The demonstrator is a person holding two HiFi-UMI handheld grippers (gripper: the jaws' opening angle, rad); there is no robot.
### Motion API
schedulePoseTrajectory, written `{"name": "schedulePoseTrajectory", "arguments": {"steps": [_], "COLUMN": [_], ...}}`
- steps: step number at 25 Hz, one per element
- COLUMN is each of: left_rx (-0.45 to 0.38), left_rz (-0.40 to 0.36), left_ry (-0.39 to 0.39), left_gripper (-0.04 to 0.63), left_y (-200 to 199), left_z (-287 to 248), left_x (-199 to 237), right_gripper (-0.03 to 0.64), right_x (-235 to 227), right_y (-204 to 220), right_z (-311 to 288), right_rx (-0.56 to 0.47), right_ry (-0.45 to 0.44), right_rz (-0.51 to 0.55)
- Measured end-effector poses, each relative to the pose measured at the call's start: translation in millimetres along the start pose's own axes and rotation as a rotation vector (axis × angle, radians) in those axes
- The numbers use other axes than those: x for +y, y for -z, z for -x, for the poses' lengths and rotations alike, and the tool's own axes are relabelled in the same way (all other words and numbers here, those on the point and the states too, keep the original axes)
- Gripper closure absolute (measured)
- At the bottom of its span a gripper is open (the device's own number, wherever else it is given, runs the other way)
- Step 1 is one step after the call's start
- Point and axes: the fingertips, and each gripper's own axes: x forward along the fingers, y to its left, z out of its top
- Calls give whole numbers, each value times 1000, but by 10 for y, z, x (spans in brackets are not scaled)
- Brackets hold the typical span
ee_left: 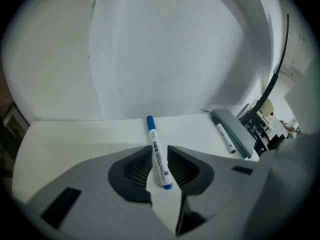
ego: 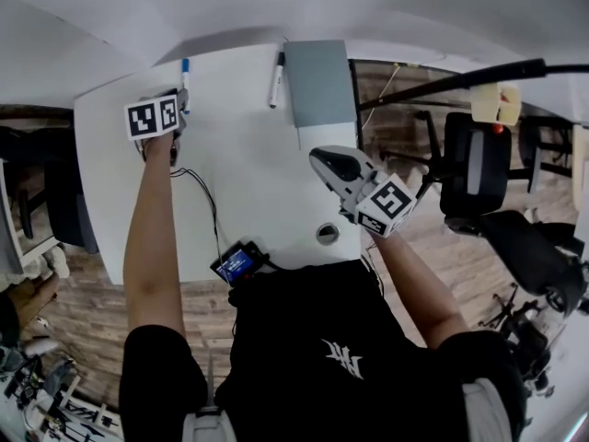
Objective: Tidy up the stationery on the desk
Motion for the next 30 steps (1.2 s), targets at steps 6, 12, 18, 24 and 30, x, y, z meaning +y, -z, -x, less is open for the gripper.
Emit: {"name": "schedulePoseTrajectory", "arguments": {"steps": [6, 12, 18, 24, 30], "left_rx": [57, 80, 100, 91, 36], "left_rz": [3, 3, 33, 47, 69], "left_ry": [0, -3, -11, 11, 123], "left_gripper": [485, 482, 500, 526, 526], "left_y": [102, 152, 156, 82, -148], "left_z": [-167, -245, -244, -189, -223], "left_x": [6, -17, 20, -81, -807], "right_gripper": [575, 577, 576, 577, 576], "right_x": [-139, -249, -290, -347, -399], "right_y": [30, -155, -291, -242, -230], "right_z": [-186, -506, -590, -497, -357], "right_rx": [17, -16, -43, -47, -74], "right_ry": [51, 39, 33, 47, 64], "right_rz": [6, 47, 66, 51, 32]}}
